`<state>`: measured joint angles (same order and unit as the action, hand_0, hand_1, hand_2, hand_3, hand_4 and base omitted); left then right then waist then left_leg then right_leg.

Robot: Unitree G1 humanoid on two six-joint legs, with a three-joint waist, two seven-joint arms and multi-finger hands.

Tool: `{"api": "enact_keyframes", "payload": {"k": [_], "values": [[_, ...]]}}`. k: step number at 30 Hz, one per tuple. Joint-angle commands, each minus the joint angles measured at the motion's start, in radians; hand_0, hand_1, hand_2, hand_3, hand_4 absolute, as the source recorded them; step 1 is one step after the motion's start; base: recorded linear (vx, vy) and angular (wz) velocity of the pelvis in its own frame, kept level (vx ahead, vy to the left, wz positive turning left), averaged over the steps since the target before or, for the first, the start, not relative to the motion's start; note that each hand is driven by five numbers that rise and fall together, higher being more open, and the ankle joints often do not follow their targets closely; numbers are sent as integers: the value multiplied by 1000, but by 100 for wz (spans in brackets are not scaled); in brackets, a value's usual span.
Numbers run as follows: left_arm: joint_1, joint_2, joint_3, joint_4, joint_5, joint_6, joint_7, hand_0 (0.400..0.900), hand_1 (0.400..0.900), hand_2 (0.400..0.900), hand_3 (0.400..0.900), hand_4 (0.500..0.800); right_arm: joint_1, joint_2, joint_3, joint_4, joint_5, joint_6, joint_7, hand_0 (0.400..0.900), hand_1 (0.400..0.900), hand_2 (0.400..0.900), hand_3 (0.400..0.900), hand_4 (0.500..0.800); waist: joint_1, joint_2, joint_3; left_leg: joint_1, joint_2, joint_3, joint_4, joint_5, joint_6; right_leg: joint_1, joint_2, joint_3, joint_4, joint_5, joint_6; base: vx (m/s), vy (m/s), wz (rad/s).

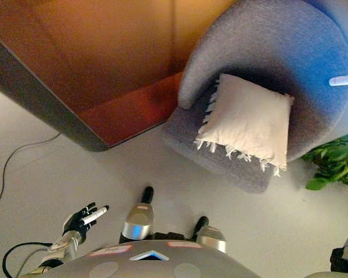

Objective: Pick up the pillow and put it on the sofa.

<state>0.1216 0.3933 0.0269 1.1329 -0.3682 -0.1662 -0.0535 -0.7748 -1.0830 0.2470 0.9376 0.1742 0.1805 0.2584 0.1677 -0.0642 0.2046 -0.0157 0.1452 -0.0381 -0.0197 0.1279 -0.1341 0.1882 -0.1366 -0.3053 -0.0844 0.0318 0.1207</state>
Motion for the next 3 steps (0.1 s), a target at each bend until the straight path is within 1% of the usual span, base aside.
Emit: {"api": "enact_keyframes", "payload": {"k": [1,2,3], "values": [[-9,23,-36,-3,-26,-11,8,900,900,900,900,800,113,16,-103,-157,95,-110,-169,900,900,900,900,800,-25,-4,-105,13,0,73,-2,-40,23,-22,26,39,154,-113,-40,-65,40,-18],[-20,11,-27,-8,-25,-5,11,900,900,900,900,800,211,80,-148,-221,110,-136,-217,900,900,900,900,800,-46,1,-105,27,3,85,-7,-46,27,-30,25,48,158,-111,-37,-80,43,-20],[-28,5,-24,-13,-26,2,9,900,900,900,900,800,283,133,-184,-266,100,-155,-249,900,900,900,900,800,-60,3,-106,38,6,97,-12,-50,30,-35,25,56,161,-111,-36,-65,35,-16]]}}
